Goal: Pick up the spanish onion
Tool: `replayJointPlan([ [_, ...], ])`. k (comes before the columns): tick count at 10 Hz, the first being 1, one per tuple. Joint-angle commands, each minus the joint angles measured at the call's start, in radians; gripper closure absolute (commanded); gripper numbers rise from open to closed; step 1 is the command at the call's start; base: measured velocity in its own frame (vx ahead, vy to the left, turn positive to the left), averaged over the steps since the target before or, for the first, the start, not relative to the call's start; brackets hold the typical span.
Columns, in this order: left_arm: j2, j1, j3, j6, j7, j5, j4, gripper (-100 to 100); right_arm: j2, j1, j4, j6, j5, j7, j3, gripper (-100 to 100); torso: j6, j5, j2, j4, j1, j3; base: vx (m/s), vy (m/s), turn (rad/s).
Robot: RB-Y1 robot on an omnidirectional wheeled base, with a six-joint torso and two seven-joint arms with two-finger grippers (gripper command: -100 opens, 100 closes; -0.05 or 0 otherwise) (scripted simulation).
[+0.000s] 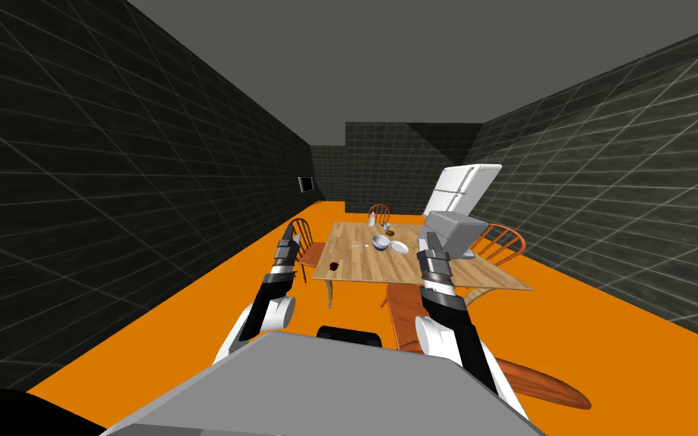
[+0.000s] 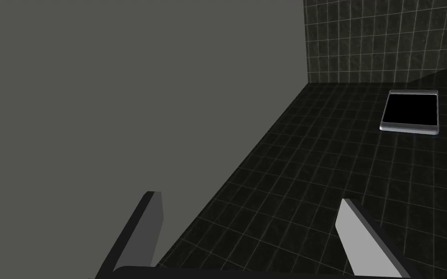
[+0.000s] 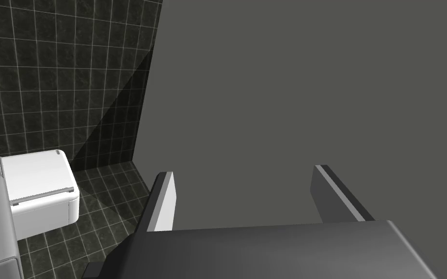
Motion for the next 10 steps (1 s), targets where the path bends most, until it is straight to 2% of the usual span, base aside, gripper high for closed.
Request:
replayJointPlan([
  [1,0.043,-0.01,-0.003,0.01,0.0,-0.001,0.012,-100,0.0,0.0,0.0,0.0,0.0,0.0,0.0,0,0.0,0.0,0.0,0.0,0.0,0.0,-0.012,0.014,-0.007],
  [6,0.183,-0.083,-0.027,0.084,0.002,-0.012,0.107,-100,0.0,0.0,0.0,0.0,0.0,0.0,0.0,0,0.0,0.001,0.003,0.001,0.005,0.001,-0.039,0.051,-0.019],
  [10,0.254,-0.174,-0.059,0.177,0.006,-0.027,0.219,-100,0.0,0.0,0.0,0.0,0.0,0.0,0.0,0,0.0,0.002,0.005,0.001,0.007,0.003,-0.072,0.089,-0.026],
])
